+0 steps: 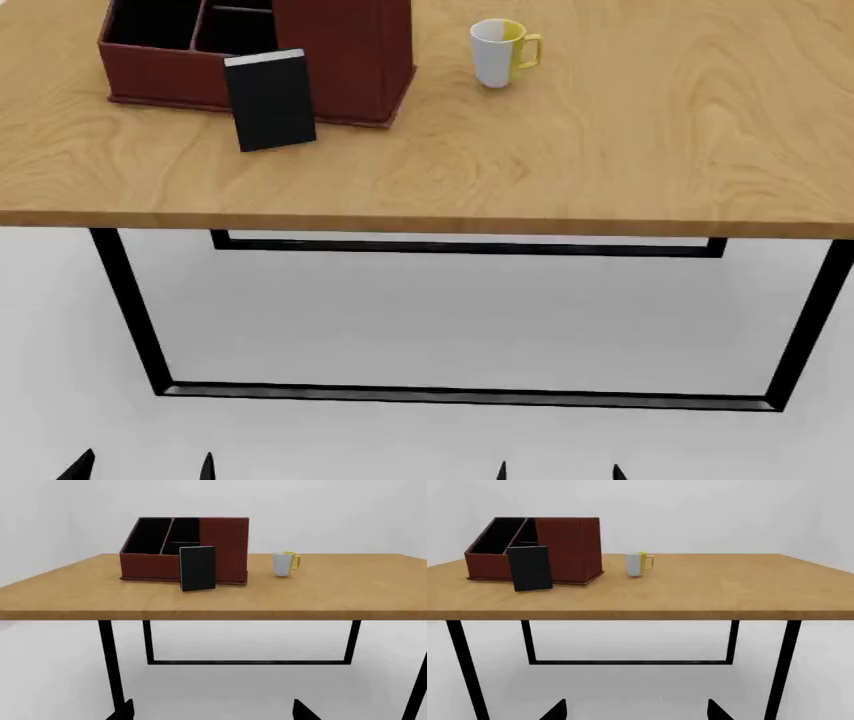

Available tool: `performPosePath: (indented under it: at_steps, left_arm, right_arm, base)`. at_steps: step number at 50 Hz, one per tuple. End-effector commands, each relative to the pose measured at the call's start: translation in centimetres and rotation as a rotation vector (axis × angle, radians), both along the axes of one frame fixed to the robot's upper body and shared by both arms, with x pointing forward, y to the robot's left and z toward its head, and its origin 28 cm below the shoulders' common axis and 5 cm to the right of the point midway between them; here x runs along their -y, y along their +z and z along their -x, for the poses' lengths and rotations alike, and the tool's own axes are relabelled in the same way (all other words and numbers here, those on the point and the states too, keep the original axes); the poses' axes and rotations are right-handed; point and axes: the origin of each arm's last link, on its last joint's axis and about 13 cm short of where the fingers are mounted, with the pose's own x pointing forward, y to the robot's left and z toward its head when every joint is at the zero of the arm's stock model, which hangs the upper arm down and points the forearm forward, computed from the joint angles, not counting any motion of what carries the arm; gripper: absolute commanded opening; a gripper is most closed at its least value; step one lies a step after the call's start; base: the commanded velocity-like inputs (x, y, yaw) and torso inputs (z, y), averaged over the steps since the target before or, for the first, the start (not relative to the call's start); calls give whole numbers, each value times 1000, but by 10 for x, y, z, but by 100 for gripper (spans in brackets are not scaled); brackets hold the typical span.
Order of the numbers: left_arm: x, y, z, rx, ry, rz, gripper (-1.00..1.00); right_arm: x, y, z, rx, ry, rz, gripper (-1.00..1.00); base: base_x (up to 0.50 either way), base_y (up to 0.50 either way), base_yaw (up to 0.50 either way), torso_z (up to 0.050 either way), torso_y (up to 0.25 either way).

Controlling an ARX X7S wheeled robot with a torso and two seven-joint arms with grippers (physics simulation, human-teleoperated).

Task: Pick up the book and place it in the front compartment of the caddy.

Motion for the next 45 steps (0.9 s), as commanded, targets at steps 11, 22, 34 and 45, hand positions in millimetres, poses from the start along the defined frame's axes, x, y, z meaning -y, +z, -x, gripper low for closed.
performPosePath:
  at_steps: [11,22,34,45]
  left_arm:
    - [-1,7,-1,16,11,-6,100]
    - [-10,55,-1,59,70,-81,100]
    - [-9,99,10,60,67,-115,100]
    - [-10,136,23,91,47,-134,100]
  right_arm:
    - [-2,6,2,9,12,28,100]
    - [1,70,4,62,20,100,100]
    - [2,123,13,88,30,127,100]
    - [1,159,22,107,62,124,100]
  base:
    - [0,0,0,0,0]
    - [0,0,0,0,0]
    - [0,0,0,0,0]
    - [0,0,0,0,0]
